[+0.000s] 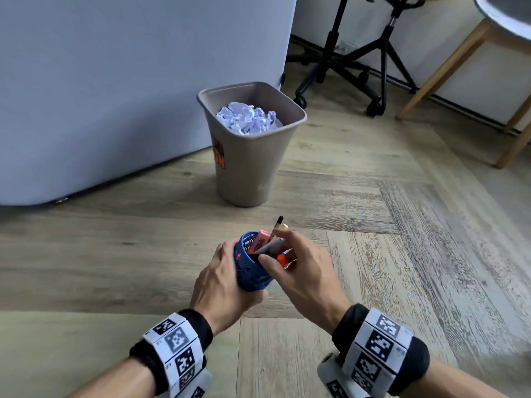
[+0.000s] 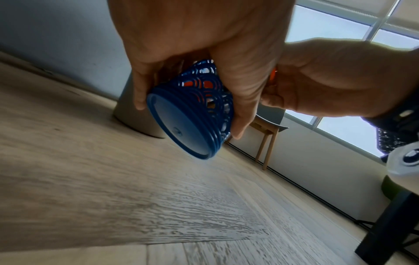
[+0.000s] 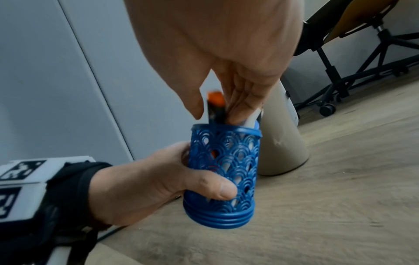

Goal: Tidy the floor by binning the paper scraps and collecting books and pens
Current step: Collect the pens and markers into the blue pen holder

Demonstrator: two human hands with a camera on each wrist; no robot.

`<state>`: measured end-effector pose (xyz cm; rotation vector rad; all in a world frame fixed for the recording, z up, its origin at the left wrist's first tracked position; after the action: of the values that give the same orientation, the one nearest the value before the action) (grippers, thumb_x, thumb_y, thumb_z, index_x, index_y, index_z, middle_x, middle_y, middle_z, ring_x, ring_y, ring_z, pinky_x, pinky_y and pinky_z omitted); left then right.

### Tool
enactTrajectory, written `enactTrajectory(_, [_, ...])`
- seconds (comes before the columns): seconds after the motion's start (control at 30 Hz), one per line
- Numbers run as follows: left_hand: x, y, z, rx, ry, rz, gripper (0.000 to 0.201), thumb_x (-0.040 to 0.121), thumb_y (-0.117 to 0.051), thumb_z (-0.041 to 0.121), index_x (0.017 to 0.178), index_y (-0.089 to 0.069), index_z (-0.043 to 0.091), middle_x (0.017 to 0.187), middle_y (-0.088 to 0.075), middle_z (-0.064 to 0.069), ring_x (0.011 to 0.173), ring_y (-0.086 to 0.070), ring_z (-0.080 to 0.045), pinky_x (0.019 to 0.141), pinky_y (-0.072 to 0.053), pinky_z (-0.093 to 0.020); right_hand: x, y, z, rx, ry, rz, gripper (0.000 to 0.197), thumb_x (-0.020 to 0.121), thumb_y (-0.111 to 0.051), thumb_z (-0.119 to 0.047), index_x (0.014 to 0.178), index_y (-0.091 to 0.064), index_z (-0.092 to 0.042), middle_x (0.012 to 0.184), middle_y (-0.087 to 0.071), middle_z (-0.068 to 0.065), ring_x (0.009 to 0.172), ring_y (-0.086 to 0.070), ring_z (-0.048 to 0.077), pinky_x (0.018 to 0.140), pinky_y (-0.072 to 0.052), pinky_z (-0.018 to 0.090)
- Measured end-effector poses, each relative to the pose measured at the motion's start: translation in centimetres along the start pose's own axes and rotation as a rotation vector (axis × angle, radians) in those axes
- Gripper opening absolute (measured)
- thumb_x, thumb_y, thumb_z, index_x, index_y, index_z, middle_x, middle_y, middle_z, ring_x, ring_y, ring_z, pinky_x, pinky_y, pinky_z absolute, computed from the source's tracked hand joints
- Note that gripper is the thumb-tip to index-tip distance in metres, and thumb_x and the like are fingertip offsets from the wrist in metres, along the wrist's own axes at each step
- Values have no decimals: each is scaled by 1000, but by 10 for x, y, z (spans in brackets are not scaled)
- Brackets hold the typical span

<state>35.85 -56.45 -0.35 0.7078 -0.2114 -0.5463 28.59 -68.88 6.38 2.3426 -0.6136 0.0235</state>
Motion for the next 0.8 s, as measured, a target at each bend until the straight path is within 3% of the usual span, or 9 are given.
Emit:
enactTrajectory(0.13, [5, 16, -20, -47, 32, 11, 79, 47, -84, 36, 114, -42, 35, 108, -55, 15, 95, -56, -8, 78, -47, -24, 12, 5, 0, -20, 61, -31, 27, 80, -73, -34, 102, -60, -25, 88, -61, -13, 77, -62, 6, 67, -52, 23])
enactTrajectory(0.23, [11, 23, -33, -86, 59, 33, 78, 45, -84, 35, 112, -43, 38, 104, -58, 18, 93, -57, -2, 74, -46, -15, 26, 9, 9, -34, 56, -44, 39, 80, -73, -37, 112, -56, -24, 98, -58, -13, 84, -60, 5, 72, -51, 22])
enactTrajectory(0.3, [18, 27, -38, -113, 84, 54, 79, 44, -86, 35, 111, -45, 38, 102, -62, 19, 93, -58, 3, 72, -43, -9, 37, 5, 14, -60, 47, -93, 50, 78, -71, -49, 118, -53, -26, 105, -56, -14, 90, -58, 3, 76, -50, 20])
enactTrajectory(0.37, [27, 31, -36, -146, 106, 66, 81, 42, -88, 36, 111, -46, 39, 102, -63, 21, 93, -60, 6, 74, -48, -14, 48, -7, 22, -70, 3, -253, 70, 74, -68, -63, 130, -47, -26, 116, -55, -14, 97, -57, 1, 82, -50, 20])
enactTrajectory(0.43, [40, 36, -24, -165, 89, 49, 83, 42, -91, 38, 113, -49, 39, 103, -64, 25, 95, -61, 7, 77, -50, -16, 56, -24, 28, -88, -30, -491, 83, 72, -68, -66, 139, -42, -24, 127, -55, -11, 103, -58, 1, 85, -49, 18])
enactTrajectory(0.5, [52, 41, -5, -168, 57, -12, 86, 42, -94, 42, 115, -50, 39, 106, -64, 26, 99, -61, 9, 79, -49, -13, 61, -35, 29, -109, -17, -672, 75, 73, -67, -67, 134, -48, -26, 129, -58, -10, 102, -61, 4, 85, -52, 22])
enactTrajectory(0.6, [64, 54, 27, -169, 34, -94, 87, 42, -94, 41, 117, -50, 41, 108, -65, 27, 99, -62, 9, 80, -49, -12, 73, -23, 18, -56, -29, -716, 62, 75, -63, -69, 120, -58, -27, 120, -65, -11, 95, -66, 7, 83, -56, 29])
enactTrajectory(0.7, [73, 72, 58, -144, 35, -151, 88, 43, -92, 32, 119, -48, 44, 109, -65, 27, 100, -62, 7, 79, -49, -12, 84, 7, -7, 31, -61, -668, 48, 80, -66, -60, 116, -60, -28, 114, -68, -11, 93, -68, 7, 73, -51, 15])
enactTrajectory(0.8, [75, 100, 98, -106, 46, -165, 90, 42, -89, 37, 119, -44, 52, 108, -61, 36, 98, -58, 15, 76, -48, -6, 92, 44, -41, 221, -148, -623, 38, 80, -73, -48, 112, -63, -29, 107, -70, -12, 92, -67, 2, 69, -45, 7])
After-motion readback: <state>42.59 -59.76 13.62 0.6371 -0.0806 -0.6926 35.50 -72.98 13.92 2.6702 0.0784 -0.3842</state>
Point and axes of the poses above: each hand's wrist, its own x-axis towards the middle knuckle, its own y-axis out of the back of the hand, z = x × y, the point moved 10 cm from there along x, towards the middle knuckle
